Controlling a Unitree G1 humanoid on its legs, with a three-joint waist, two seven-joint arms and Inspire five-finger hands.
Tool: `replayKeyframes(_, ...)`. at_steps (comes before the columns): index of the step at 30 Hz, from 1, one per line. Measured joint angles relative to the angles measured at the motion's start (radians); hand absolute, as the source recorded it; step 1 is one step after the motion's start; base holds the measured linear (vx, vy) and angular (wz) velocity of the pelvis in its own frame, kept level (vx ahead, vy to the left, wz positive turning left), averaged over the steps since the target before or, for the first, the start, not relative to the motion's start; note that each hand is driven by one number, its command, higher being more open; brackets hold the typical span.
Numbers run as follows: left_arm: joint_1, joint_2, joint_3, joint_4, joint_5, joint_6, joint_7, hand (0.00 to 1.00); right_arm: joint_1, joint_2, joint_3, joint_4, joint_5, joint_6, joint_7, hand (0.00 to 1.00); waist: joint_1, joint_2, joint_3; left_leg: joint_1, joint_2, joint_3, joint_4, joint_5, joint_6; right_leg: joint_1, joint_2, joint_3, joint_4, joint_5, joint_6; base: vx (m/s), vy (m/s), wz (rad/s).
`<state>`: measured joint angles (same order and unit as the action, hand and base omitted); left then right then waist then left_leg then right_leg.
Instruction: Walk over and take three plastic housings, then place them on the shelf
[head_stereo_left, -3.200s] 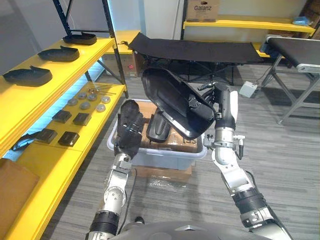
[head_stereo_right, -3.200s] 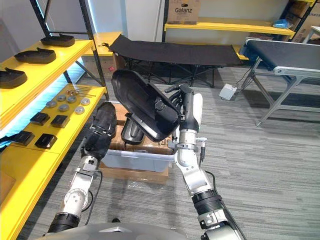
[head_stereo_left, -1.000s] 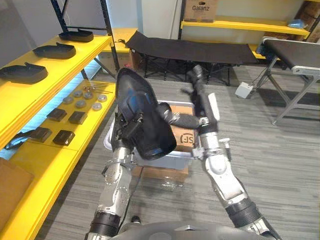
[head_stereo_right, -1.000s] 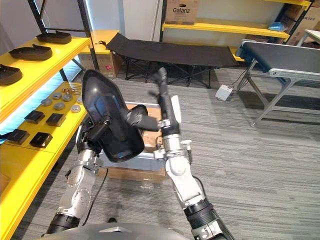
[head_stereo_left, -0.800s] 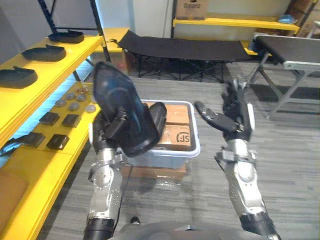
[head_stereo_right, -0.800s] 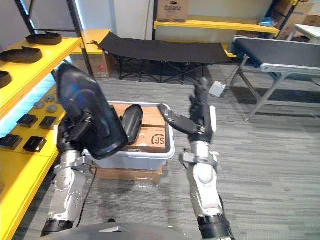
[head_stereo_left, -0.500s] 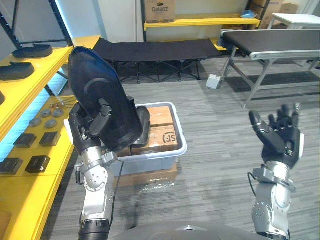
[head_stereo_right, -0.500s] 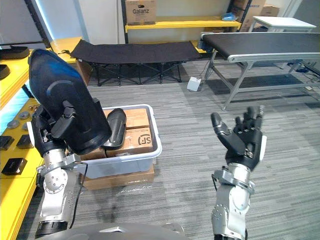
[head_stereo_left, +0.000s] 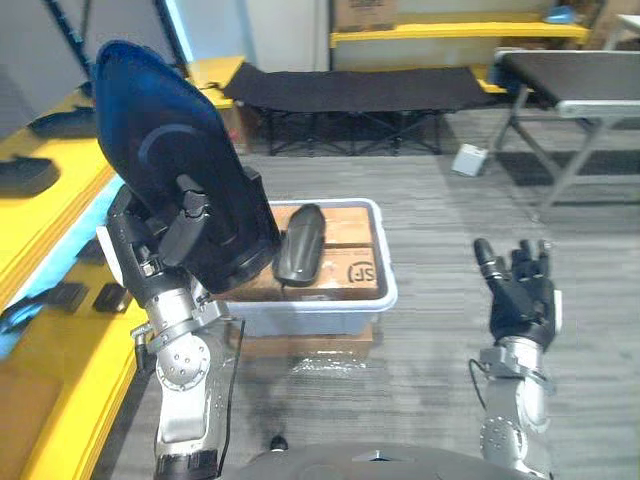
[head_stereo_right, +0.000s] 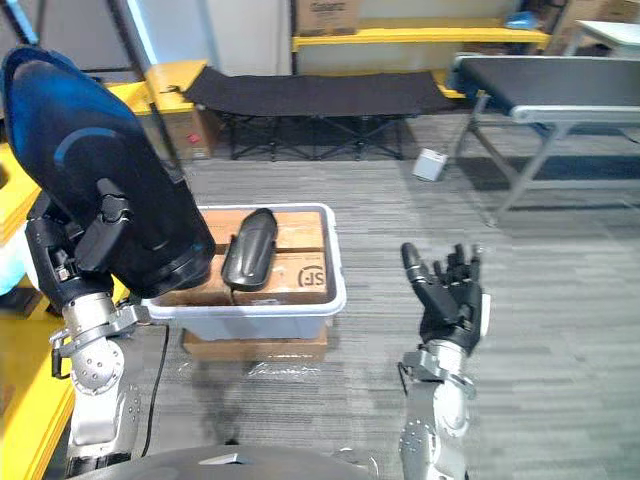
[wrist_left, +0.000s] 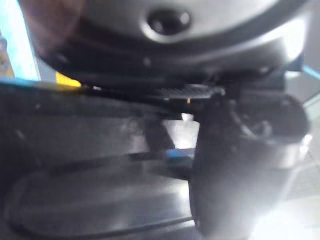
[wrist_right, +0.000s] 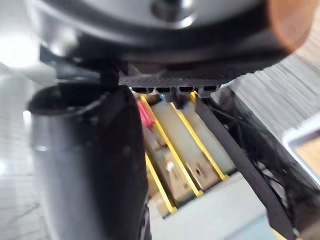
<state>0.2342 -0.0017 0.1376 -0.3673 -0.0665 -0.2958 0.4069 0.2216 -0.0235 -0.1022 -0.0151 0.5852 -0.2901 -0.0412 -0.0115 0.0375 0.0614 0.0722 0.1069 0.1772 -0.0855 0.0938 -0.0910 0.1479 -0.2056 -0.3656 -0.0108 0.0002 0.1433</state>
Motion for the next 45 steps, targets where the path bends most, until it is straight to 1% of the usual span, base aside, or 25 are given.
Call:
replayKeyframes(5,0.09,-0.027,0.103,-0.016,-0.002,0.004,0.012,0.0,-0.118,-0.028,0.106,0.065,-0.032,0.046,0.008,1.0,0.066,-0.008,0.008,-0.035,-0.015,-0.083,0.001,0.013,0.005,0.03,-0.003,-0.084,-0.011,0.0,0.001,0.05,-0.021,0.55)
replayKeyframes(8,0.155,-0.047,0.166,-0.017,-0.007,0.005,0.011,0.0,-0.177,-0.041,0.159,0.117,-0.032,0.077,0.009,1.0,0.115,-0.029,0.016,-0.032,-0.027,-0.148,0.001,0.015,0.006,0.071,-0.004,-0.151,-0.009,-0.001,0.001,0.04,-0.028,0.63)
replayKeyframes(10,0.2,-0.067,0.218,-0.019,-0.013,0.005,0.003,0.0,-0.218,-0.047,0.213,0.137,-0.032,0.095,0.007,1.0,0.16,-0.04,0.02,-0.038,-0.035,-0.18,0.002,0.015,0.006,0.085,-0.007,-0.184,-0.006,-0.007,0.001,0.04,-0.023,0.44)
replayKeyframes(14,0.246,-0.094,0.254,-0.059,-0.056,0.003,-0.04,0.0,-0.247,-0.047,0.307,0.139,-0.075,0.104,-0.013,1.0,0.199,-0.053,0.026,-0.051,-0.06,-0.246,0.002,0.018,0.01,0.108,-0.021,-0.251,0.022,-0.033,0.008,0.02,-0.032,0.59)
replayKeyframes(15,0.246,-0.1,0.254,-0.073,-0.063,-0.006,-0.062,0.0,-0.249,-0.047,0.323,0.14,-0.105,0.104,-0.021,1.0,0.202,-0.054,0.026,-0.06,-0.066,-0.276,0.002,0.02,0.013,0.112,-0.023,-0.261,0.044,-0.047,-0.005,0.0,-0.017,0.8)
replayKeyframes(17,0.235,-0.097,0.25,-0.087,-0.097,-0.018,-0.106,0.0,-0.257,-0.048,0.33,0.14,-0.153,0.105,-0.052,1.0,0.195,-0.052,0.027,-0.084,-0.069,-0.342,0.002,0.028,0.024,0.094,-0.018,-0.188,0.104,-0.082,-0.049,-0.01,-0.011,1.05)
replayKeyframes(18,0.215,-0.093,0.238,-0.087,-0.131,-0.031,-0.143,0.0,-0.257,-0.05,0.324,0.139,-0.183,0.105,-0.077,1.0,0.17,-0.053,0.03,-0.107,-0.078,-0.405,0.002,0.042,0.024,0.081,-0.01,-0.099,0.142,-0.119,-0.077,-0.01,-0.01,1.21)
replayKeyframes(19,0.2,-0.089,0.231,-0.087,-0.148,-0.031,-0.162,0.0,-0.251,-0.051,0.315,0.135,-0.186,0.105,-0.085,1.0,0.16,-0.054,0.035,-0.119,-0.08,-0.433,0.002,0.05,0.024,0.079,-0.005,-0.058,0.153,-0.145,-0.074,-0.02,-0.066,1.54)
replayKeyframes(20,0.175,-0.076,0.223,-0.084,-0.186,-0.032,-0.2,0.0,-0.238,-0.051,0.289,0.129,-0.186,0.107,-0.089,1.0,0.151,-0.077,0.038,-0.136,-0.101,-0.477,0.002,0.066,0.014,0.081,-0.005,-0.008,0.165,-0.187,-0.072,-0.03,-0.131,1.13)
replayKeyframes(22,0.167,-0.071,0.218,-0.061,-0.266,-0.035,-0.259,0.0,-0.225,-0.052,0.238,0.128,-0.176,0.111,-0.062,1.0,0.15,-0.087,0.048,-0.146,-0.109,-0.506,0.006,0.089,-0.013,0.084,0.001,-0.01,0.184,-0.222,-0.031,-0.07,-0.172,0.65)
replayKeyframes(25,0.17,-0.072,0.179,-0.017,-0.338,-0.035,-0.291,0.0,-0.171,-0.077,0.143,0.125,-0.125,0.11,-0.007,1.0,0.142,-0.045,0.073,-0.169,-0.098,-0.523,0.046,0.094,-0.021,0.097,0.027,-0.022,0.184,-0.242,-0.001,-0.12,-0.107,0.21)
replayKeyframes(27,0.171,-0.072,0.165,-0.014,-0.365,-0.035,-0.313,0.0,-0.124,-0.088,0.095,0.125,-0.105,0.109,0.023,1.0,0.129,-0.037,0.076,-0.183,-0.096,-0.526,0.049,0.097,-0.017,0.102,0.037,-0.04,0.186,-0.279,0.015,-0.14,-0.092,0.37)
replayKeyframes(28,0.172,-0.071,0.157,-0.013,-0.37,-0.035,-0.322,0.0,-0.097,-0.088,0.071,0.122,-0.105,0.108,0.036,1.0,0.105,-0.031,0.075,-0.202,-0.09,-0.49,0.051,0.091,0.025,0.106,0.043,-0.072,0.194,-0.281,0.012,-0.15,-0.097,1.0)
replayKeyframes(29,0.169,-0.067,0.136,-0.012,-0.372,-0.035,-0.342,0.0,-0.06,-0.088,0.035,0.107,-0.097,0.107,0.04,1.0,0.073,-0.028,0.078,-0.23,-0.064,-0.364,0.063,0.074,0.09,0.117,0.05,-0.125,0.195,-0.281,0.01,-0.12,-0.064,1.29)
replayKeyframes(30,0.165,-0.063,0.119,-0.008,-0.372,-0.035,-0.361,0.0,-0.037,-0.088,0.01,0.095,-0.083,0.104,0.041,1.0,0.055,-0.026,0.078,-0.249,-0.048,-0.272,0.072,0.047,0.129,0.124,0.052,-0.158,0.194,-0.278,0.013,-0.09,-0.036,1.74)
replayKeyframes(31,0.154,-0.051,0.084,0.02,-0.372,-0.035,-0.394,0.0,-0.008,-0.088,-0.027,0.08,-0.055,0.091,0.042,1.0,0.043,-0.022,0.08,-0.274,-0.03,-0.136,0.094,-0.025,0.201,0.141,0.052,-0.202,0.182,-0.254,0.005,-0.08,-0.014,1.42)
replayKeyframes(32,0.155,-0.046,0.071,0.029,-0.373,-0.035,-0.404,0.0,-0.002,-0.087,-0.037,0.074,-0.05,0.084,0.043,1.0,0.042,-0.026,0.083,-0.279,-0.02,-0.076,0.104,-0.061,0.193,0.148,0.045,-0.221,0.174,-0.251,0.003,-0.07,0.035,1.18)
replayKeyframes(33,0.158,-0.046,0.061,0.043,-0.373,-0.034,-0.423,0.0,-0.003,-0.086,-0.047,0.058,-0.052,0.062,0.045,1.0,0.048,-0.022,0.086,-0.303,0.001,0.009,0.16,-0.059,0.173,0.149,0.03,-0.237,0.165,-0.266,0.0,-0.04,0.035,0.42)
replayKeyframes(34,0.164,-0.049,0.06,0.049,-0.373,-0.031,-0.425,0.0,-0.002,-0.09,-0.044,0.026,-0.069,0.041,0.048,1.0,0.066,0.017,0.081,-0.303,0.013,0.008,0.218,-0.024,0.128,0.149,0.044,-0.226,0.167,-0.293,0.004,-0.02,0.024,0.3)
replayKeyframes(36,0.186,-0.049,0.06,0.054,-0.373,-0.03,-0.413,0.0,-0.006,-0.087,-0.024,0.016,-0.068,0.01,0.071,1.0,0.063,0.038,0.072,-0.299,0.017,0.0,0.195,0.062,0.084,0.148,0.051,-0.217,0.176,-0.295,0.009,0.0,0.011,0.08)
replayKeyframes(38,0.198,-0.047,0.067,0.053,-0.373,-0.03,-0.392,0.0,-0.022,-0.083,0.016,0.017,-0.068,0.009,0.092,1.0,0.074,0.038,0.074,-0.29,0.004,0.015,0.2,0.066,0.085,0.14,0.024,-0.199,0.206,-0.312,0.008,0.03,0.046,-0.15)
replayKeyframes(41,0.196,-0.035,0.065,0.053,-0.366,-0.03,-0.374,0.0,-0.047,-0.053,0.072,0.022,-0.068,0.009,0.111,1.0,0.081,-0.001,0.101,-0.292,-0.02,0.024,0.243,0.057,0.088,0.121,-0.027,-0.174,0.29,-0.324,0.016,0.04,0.071,0.03)
replayKeyframes(42,0.196,-0.029,0.065,0.053,-0.354,-0.03,-0.367,0.0,-0.057,-0.042,0.087,0.028,-0.07,0.006,0.115,1.0,0.085,-0.021,0.114,-0.297,-0.031,0.031,0.28,0.031,0.089,0.12,-0.051,-0.169,0.316,-0.334,0.018,0.07,0.079,-0.04)
replayKeyframes(44,0.193,-0.028,0.066,0.053,-0.35,-0.03,-0.351,0.0,-0.081,-0.038,0.107,0.055,-0.075,-0.003,0.116,1.0,0.092,-0.037,0.125,-0.314,-0.045,0.037,0.356,-0.022,0.092,0.129,-0.08,-0.166,0.337,-0.345,0.02,0.1,0.095,0.0)
replayKeyframes(45,0.185,-0.028,0.067,0.053,-0.35,-0.03,-0.346,0.0,-0.086,-0.036,0.111,0.063,-0.116,-0.004,0.102,1.0,0.092,-0.049,0.129,-0.323,-0.069,0.04,0.394,-0.061,0.1,0.143,-0.105,-0.169,0.343,-0.36,0.016,0.09,0.104,0.15)
